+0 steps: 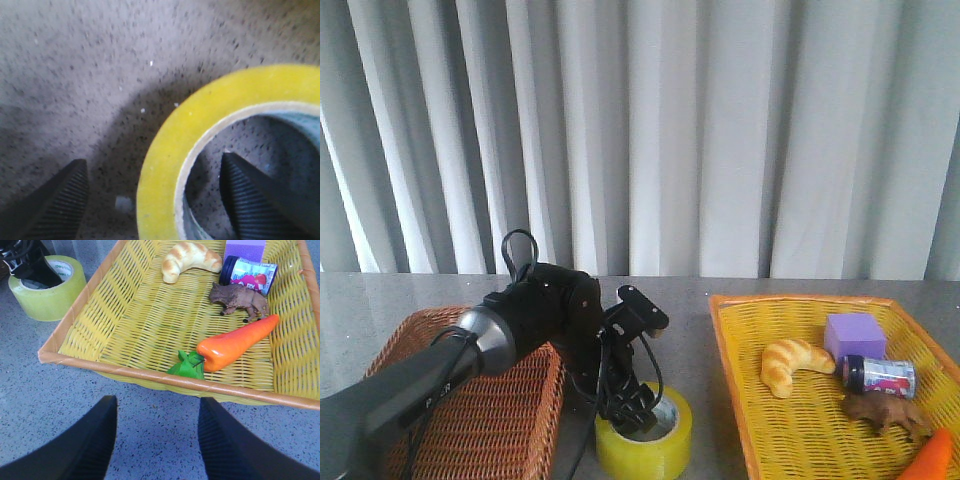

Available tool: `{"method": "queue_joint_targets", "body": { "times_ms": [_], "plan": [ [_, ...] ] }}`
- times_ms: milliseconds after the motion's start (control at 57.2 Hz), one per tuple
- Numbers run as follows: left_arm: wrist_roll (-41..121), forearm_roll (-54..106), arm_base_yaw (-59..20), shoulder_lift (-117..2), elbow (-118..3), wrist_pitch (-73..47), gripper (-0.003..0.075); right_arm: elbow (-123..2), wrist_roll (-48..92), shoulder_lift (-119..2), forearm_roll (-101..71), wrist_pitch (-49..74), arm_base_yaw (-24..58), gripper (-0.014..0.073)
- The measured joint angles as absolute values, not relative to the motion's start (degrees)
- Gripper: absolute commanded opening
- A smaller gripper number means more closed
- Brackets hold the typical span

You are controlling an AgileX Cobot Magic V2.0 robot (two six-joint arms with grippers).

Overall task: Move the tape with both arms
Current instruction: 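Reach the left gripper to the tape roll and grasp its rim, then lift the tape with the left gripper and lower it into the brown basket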

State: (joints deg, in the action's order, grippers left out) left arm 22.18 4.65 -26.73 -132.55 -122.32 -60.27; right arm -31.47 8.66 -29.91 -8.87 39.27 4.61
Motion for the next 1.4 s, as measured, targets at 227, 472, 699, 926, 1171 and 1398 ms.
{"method": "queue_joint_targets", "body": {
  "times_ms": [227,472,699,926,1171,1398],
  "plan": [
    [22.02,5.23,-26.73,-132.6,-122.52,-61.7,0.0291,-31.47,8.66,-29.91,-8.87,39.27,4.61,0.0364],
    [21.94,6.31,-26.73,-132.54,-122.52,-62.71,0.0181,-31.47,8.66,-29.91,-8.87,39.27,4.61,0.0364],
    [21.95,6.51,-26.74,-129.52,-122.52,-64.46,0.0171,-31.47,8.66,-29.91,-8.87,39.27,4.61,0.0364],
    [22.0,6.51,-26.74,-123.79,-122.52,-65.12,0.0172,-31.47,8.66,-29.91,-8.87,39.27,4.61,0.0364],
    [22.0,5.57,-26.22,-116.68,-122.52,-68.58,0.0172,-31.47,8.66,-29.91,-8.87,39.27,4.61,0.0364],
    [19.72,5.06,-20.23,-111.14,-122.52,-72.47,0.0172,-31.47,8.66,-29.91,-8.87,39.27,4.61,0.0364]
  ]
}}
